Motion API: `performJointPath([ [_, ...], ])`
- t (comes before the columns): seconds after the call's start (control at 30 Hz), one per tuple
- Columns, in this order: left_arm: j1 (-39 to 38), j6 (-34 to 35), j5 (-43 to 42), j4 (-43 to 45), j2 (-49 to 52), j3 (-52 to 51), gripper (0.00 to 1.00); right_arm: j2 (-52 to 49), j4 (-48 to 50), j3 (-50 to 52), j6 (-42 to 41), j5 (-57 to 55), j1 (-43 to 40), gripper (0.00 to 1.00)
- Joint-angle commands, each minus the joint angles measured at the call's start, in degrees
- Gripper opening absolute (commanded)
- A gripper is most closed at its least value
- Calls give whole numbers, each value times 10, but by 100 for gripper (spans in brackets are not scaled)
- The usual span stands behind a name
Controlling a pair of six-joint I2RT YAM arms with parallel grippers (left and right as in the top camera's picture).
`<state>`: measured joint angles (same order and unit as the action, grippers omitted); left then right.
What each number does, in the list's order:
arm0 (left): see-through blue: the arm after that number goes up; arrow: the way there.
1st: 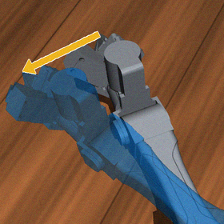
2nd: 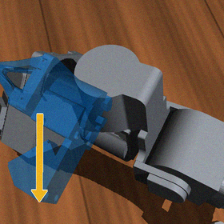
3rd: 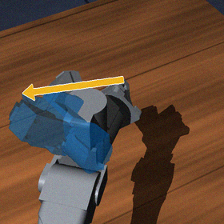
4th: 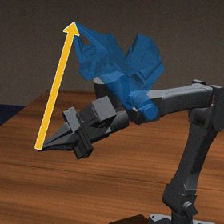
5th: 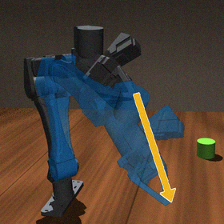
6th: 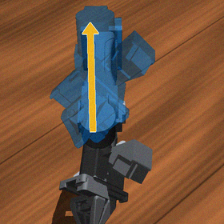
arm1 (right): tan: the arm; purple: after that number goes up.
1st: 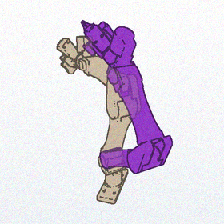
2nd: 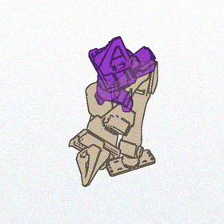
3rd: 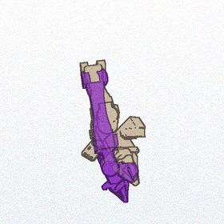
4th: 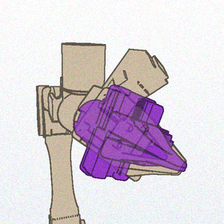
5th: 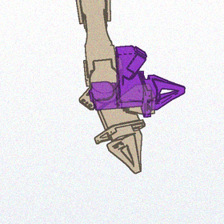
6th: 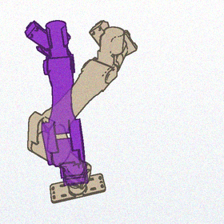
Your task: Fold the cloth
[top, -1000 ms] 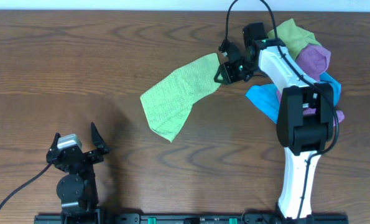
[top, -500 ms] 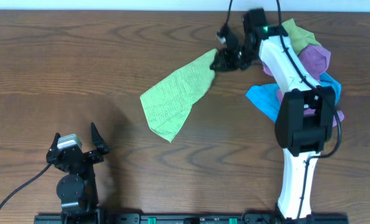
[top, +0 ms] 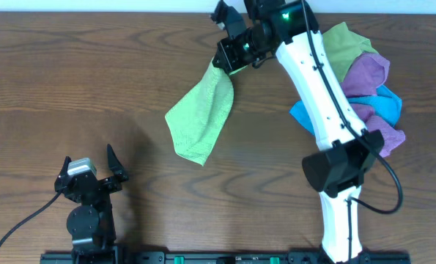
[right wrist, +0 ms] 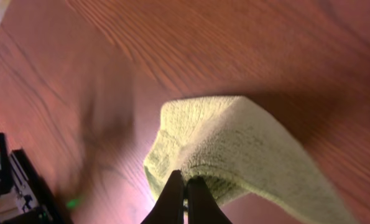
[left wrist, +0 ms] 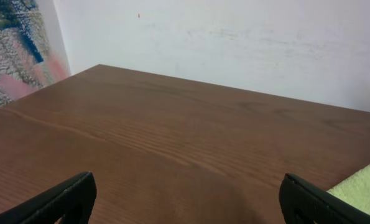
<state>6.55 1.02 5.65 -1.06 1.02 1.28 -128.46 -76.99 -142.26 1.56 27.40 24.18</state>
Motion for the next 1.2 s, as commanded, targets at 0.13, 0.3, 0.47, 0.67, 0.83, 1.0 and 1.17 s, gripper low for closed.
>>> performJointPath([
  [0.13, 2, -10, 20, -26, 0, -10, 95, 16, -50, -78, -7, -35, 54, 1],
  [0.3, 2, -10, 20, -26, 0, -10, 96, 16, -68, -78, -8, -64, 93, 2],
  [0.47, 2, -10, 20, -26, 0, -10, 95, 16, -65, -79, -9, -54, 128, 1],
  [0.67, 2, -10, 20, -26, 0, -10, 95, 16, -51, -85, 26, -1, 184, 1],
  [0.83, 2, -10, 20, -26, 0, -10, 95, 16, -21, -121, 74, 31, 192, 2],
  [1.0, 2, -10, 20, -26, 0, -10, 96, 16, 72, -137, 79, 30, 156, 2],
  [1.17, 2, -10, 20, -26, 0, -10, 95, 8, 197, -120, 67, -28, 117, 1],
])
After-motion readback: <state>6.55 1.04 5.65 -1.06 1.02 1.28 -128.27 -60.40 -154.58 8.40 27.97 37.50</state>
